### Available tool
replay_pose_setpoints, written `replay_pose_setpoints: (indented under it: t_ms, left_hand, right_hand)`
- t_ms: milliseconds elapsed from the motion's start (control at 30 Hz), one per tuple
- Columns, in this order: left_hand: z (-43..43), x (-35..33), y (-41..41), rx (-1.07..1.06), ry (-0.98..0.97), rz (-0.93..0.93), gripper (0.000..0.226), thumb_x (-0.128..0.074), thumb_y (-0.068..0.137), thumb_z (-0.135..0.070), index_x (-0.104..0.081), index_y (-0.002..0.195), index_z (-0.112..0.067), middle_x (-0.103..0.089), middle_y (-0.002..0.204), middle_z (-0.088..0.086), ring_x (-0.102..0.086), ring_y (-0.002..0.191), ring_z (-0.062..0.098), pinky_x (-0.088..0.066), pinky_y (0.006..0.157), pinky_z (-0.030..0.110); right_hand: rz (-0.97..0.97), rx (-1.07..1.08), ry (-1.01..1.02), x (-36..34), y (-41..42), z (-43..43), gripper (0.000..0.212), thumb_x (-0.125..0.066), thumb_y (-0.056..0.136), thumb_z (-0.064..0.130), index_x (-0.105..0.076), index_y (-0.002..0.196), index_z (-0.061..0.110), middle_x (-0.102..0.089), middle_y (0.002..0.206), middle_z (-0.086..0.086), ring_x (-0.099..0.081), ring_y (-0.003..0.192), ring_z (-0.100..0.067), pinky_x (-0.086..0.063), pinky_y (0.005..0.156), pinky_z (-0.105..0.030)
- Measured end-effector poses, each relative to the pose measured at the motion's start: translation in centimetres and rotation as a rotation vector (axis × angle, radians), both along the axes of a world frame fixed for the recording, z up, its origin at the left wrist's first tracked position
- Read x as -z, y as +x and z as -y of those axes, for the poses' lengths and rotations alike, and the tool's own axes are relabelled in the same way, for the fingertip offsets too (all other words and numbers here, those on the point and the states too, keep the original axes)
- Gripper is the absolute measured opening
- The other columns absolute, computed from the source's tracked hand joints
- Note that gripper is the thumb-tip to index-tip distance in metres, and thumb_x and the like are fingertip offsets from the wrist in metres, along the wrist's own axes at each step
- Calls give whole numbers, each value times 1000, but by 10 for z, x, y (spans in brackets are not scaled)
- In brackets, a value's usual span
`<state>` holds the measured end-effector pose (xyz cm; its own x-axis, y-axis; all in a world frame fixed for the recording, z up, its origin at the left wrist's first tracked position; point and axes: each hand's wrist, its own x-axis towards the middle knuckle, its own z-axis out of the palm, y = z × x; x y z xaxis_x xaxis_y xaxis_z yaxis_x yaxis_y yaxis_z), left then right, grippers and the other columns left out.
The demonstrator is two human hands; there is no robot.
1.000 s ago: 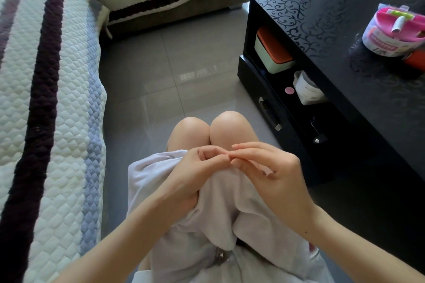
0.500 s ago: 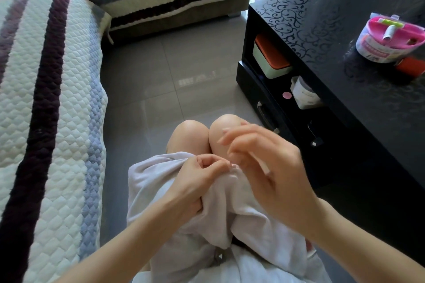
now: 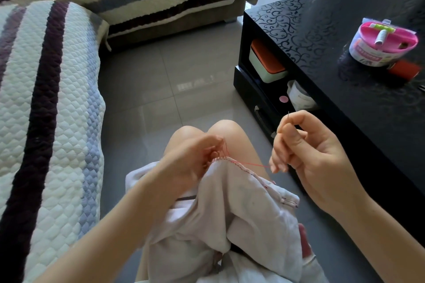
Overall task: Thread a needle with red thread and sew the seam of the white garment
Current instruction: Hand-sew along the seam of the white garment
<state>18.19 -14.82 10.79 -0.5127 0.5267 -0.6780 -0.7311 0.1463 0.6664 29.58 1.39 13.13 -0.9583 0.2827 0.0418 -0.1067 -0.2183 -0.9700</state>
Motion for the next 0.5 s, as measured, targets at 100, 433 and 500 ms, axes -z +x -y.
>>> replay_pose_setpoints:
  t_ms: [100, 433, 500]
  left_hand:
    - [0, -23, -14, 47, 43, -139, 2, -62, 50, -19, -62, 52, -18, -54, 68, -4, -45, 58, 9, -26, 59, 25]
    - [-8, -78, -26, 431, 30, -646, 9, -69, 72, -26, -72, 65, -20, -52, 64, -1, -38, 63, 11, -29, 62, 25]
    - [-11, -80, -25, 445, 29, -665, 8, -72, 71, -29, -74, 69, -21, -53, 72, 7, -35, 67, 17, -27, 61, 27]
  right_hand:
    - [-4, 20, 55, -4, -1, -6, 20, -54, 84, 28, -53, 79, 9, -41, 51, -2, -39, 44, -16, -42, 48, -26]
    - [-21, -15, 624, 10, -25, -3, 14, -45, 92, 17, -57, 88, 14, -45, 62, -8, -36, 53, -12, -33, 51, -30]
    - [-6, -61, 722, 17, -28, 1, 12, -45, 92, 18, -55, 86, 20, -47, 62, 6, -39, 54, -7, -32, 54, -26]
